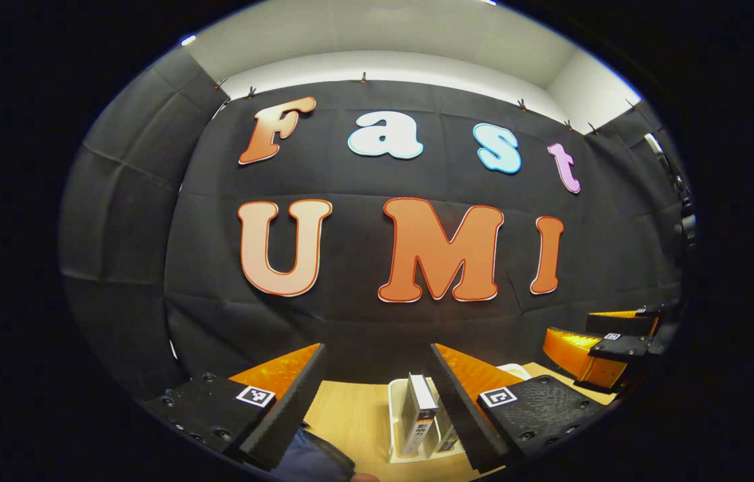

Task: Open the schoolbag, grab two books from the bookshelf and put them into the schoolbag.

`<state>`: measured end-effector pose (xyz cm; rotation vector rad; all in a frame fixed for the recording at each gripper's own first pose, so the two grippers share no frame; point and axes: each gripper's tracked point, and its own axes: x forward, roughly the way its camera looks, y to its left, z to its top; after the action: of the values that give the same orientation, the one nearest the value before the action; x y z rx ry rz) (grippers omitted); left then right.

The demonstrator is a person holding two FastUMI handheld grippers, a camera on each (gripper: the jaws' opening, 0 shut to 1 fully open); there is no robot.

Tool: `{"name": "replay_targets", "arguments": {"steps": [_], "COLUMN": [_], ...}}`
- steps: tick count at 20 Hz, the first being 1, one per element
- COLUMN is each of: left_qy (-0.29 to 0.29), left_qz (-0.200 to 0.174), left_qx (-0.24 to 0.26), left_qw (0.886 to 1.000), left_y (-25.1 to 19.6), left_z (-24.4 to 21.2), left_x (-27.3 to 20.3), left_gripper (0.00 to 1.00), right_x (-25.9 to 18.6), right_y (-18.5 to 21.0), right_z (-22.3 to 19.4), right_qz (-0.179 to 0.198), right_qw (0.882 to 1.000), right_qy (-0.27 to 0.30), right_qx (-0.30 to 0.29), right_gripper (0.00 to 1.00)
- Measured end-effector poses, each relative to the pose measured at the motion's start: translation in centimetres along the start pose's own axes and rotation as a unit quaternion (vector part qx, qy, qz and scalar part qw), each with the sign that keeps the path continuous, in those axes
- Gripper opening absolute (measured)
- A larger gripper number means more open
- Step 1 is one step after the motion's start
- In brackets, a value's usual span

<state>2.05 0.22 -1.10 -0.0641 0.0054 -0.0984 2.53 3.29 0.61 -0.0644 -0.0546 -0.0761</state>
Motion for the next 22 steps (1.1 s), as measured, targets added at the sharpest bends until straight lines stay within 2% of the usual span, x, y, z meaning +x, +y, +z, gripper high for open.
{"name": "replay_targets", "arguments": {"steps": [3,6,13,22], "left_qy": [-0.005,-0.007,-0.026,-0.005], "left_qz": [0.009,0.012,0.020,0.023], "left_qx": [0.000,0.000,0.019,0.016], "left_qw": [1.000,1.000,0.999,1.000], "left_y": [0.8,1.4,4.2,5.6], "left_z": [0.2,0.1,1.3,-0.4], "left_x": [-0.1,-0.2,-0.4,-1.3], "left_gripper": [0.94,0.94,0.94,0.95], "right_x": [-0.4,0.0,0.2,-0.1], "right_y": [0.9,0.2,-0.2,0.4], "right_z": [0.7,0.9,0.4,-0.9], "right_qz": [0.016,0.003,-0.007,0.005], "right_qw": [1.000,1.000,1.000,1.000], "right_qy": [-0.015,-0.025,-0.017,0.000], "right_qx": [-0.002,-0.004,-0.004,-0.008], "right_gripper": [0.95,0.95,0.95,0.95]}}
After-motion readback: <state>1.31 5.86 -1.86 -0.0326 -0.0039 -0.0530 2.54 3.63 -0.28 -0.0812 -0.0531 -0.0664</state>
